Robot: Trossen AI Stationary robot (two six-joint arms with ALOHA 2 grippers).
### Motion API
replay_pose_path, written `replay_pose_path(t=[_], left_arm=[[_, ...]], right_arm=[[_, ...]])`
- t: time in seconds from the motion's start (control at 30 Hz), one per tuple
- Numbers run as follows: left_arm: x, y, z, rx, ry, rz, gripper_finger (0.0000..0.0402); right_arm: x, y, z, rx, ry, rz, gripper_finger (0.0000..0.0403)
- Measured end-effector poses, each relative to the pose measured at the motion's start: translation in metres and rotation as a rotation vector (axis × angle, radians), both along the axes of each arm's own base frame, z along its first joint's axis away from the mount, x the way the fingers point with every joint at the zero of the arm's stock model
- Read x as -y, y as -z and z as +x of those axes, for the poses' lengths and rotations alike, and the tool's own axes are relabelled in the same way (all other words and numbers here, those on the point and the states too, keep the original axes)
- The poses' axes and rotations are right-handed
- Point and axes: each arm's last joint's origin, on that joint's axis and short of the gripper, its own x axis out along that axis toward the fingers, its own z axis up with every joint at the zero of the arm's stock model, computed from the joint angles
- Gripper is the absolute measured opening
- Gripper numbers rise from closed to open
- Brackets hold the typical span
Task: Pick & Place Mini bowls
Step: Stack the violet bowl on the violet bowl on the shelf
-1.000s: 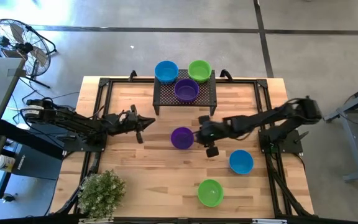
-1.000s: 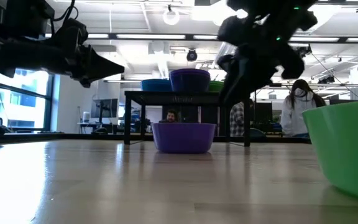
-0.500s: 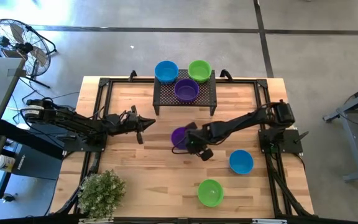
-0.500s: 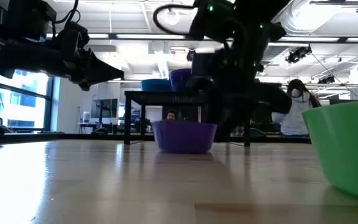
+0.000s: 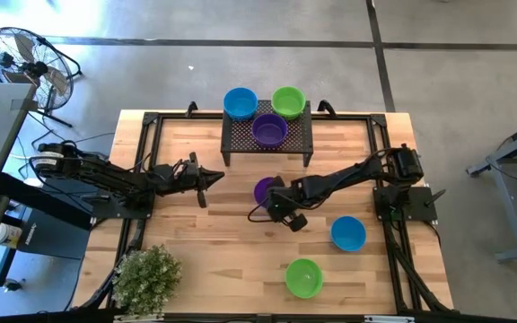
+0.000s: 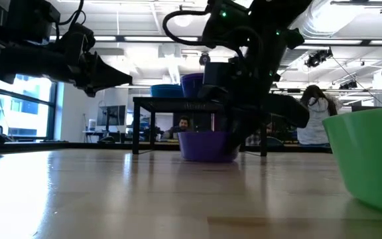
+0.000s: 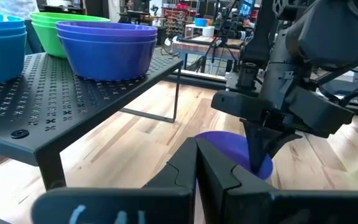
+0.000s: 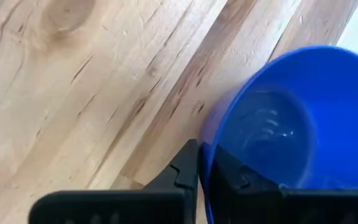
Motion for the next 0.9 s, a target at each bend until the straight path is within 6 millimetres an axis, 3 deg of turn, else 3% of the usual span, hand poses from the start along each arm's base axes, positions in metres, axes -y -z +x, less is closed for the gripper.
replay_pose_path(t=[0.1, 0.3, 0.57, 0.73, 0.9], left_arm=[[0.000, 0.000, 0.000, 0.000, 0.000, 0.000, 0.0001], [0.000, 0.000, 0.000, -0.005, 0.000, 0.000, 0.0001], [0.000, 0.001, 0.000, -0.006, 0.000, -0.001, 0.0001], [0.000, 0.000, 0.000, -0.002, -0.001, -0.001, 0.0001], [0.000, 0.000, 0.000, -0.004, -0.001, -0.001, 0.0001]], right_arm=[[0.000, -0.009, -0.002, 0.020, 0.000, 0.004, 0.0004], [0.000, -0.049, -0.013, 0.117, 0.019, 0.055, 0.0003], [0.008, -0.136, -0.038, 0.289, 0.119, 0.107, 0.0002], [0.030, -0.197, -0.036, 0.334, 0.229, 0.129, 0.0002], [0.075, -0.227, -0.023, 0.307, 0.346, 0.100, 0.0002]])
